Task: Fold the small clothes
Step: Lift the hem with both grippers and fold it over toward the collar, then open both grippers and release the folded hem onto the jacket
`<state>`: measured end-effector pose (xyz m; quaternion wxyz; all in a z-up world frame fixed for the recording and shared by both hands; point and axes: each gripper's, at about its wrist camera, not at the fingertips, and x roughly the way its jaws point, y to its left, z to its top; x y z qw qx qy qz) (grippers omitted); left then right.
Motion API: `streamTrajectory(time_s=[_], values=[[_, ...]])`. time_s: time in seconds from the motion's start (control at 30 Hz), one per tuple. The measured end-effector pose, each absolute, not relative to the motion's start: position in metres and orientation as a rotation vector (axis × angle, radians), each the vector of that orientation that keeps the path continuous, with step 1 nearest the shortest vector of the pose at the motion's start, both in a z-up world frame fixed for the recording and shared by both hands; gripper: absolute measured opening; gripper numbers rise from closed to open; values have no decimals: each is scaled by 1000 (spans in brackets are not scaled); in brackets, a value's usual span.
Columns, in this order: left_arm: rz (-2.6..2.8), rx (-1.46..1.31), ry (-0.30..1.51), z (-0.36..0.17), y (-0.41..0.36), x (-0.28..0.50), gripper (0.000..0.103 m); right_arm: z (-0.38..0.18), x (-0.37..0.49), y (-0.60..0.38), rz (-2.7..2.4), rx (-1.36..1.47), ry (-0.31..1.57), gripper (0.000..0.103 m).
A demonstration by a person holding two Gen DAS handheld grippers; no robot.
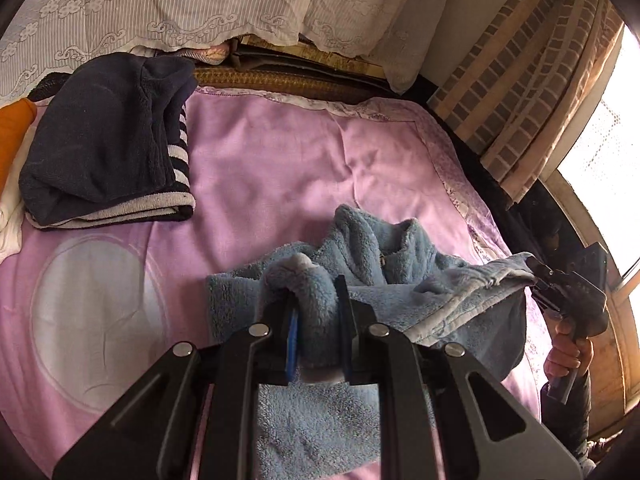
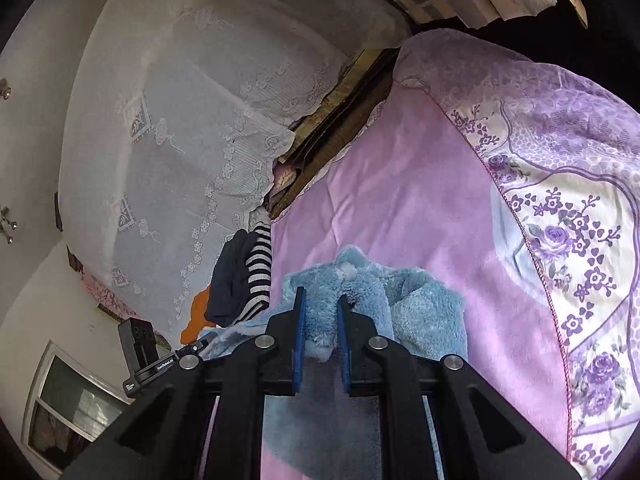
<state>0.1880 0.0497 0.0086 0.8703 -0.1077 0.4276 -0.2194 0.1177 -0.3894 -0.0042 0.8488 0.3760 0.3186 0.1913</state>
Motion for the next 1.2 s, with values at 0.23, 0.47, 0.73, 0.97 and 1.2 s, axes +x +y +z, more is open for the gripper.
streamTrajectory(time_s=[0.23, 0.47, 0.73, 0.97, 1.2], values=[[-405, -240, 955, -25, 45, 220, 16, -35, 154, -392, 365, 861, 715, 14], [-419, -323, 969, -24, 46, 231, 37, -57, 158, -406, 370, 991, 746, 34], [-332, -150, 728, 33, 37, 189, 84, -9, 118, -399, 335, 815, 560, 44], [-308, 102, 757, 20, -26, 186, 84, 9, 129, -315, 319, 496, 649, 28], [-191, 164, 772, -12, -48, 215, 84, -7, 174, -266, 248, 341, 730, 28]])
